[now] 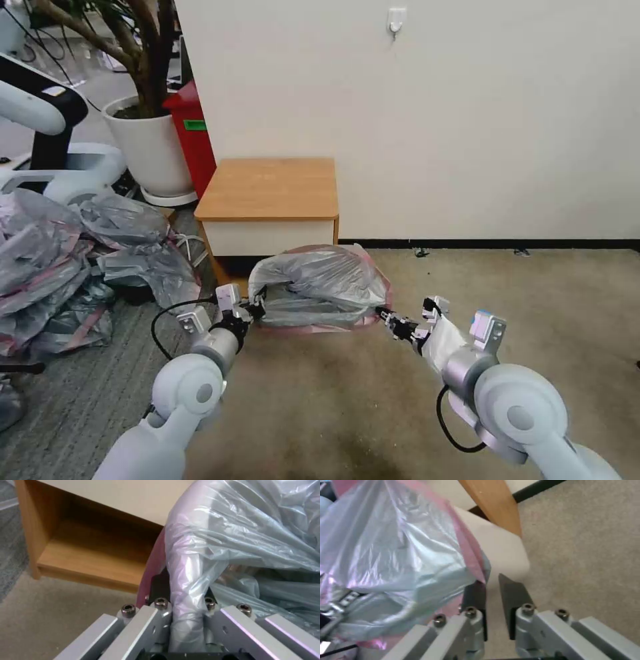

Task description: Pick up the garbage bag from the table and place it over the trash can.

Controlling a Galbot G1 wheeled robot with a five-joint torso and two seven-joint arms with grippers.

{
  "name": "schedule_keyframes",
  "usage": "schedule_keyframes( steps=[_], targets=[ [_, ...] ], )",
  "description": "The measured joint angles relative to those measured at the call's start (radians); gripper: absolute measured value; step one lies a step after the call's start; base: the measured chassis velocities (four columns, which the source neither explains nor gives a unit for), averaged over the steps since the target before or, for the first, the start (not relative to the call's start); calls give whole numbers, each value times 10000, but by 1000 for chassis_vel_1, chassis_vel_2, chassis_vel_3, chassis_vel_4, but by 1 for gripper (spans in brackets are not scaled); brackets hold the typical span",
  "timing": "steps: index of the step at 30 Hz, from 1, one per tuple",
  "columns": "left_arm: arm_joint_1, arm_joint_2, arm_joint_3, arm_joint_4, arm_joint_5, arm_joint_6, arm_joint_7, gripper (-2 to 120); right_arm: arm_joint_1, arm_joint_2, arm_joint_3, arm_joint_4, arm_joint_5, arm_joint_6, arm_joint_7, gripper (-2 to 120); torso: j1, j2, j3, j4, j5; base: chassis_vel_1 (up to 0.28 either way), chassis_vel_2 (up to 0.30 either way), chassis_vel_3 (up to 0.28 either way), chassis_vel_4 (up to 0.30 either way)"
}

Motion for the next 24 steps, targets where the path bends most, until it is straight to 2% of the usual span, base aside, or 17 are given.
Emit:
schedule_keyframes(
  steps=[4,14,22,24],
  targets=[
    [91,132,-94,-101,-78,90,8,3,-74,-20,-54,-138,-246,24,-121,6,0,0,0,-1,0,0,0,0,0],
    [387,410,-278,-326,-232,685,12,3,142,-202,-429,-692,-1086,217,-401,6,0,0,0,-1,0,0,0,0,0],
    [246,439,-187,-36,-113,822,8,3,24,-336,-432,-584,-1642,422,-464,6,0,0,0,-1,0,0,0,0,0],
    [165,463,-107,207,63,726,3,3,-153,-451,-409,-506,-2080,581,-604,14,0,0,0,0,0,0,0,0,0]
  ],
)
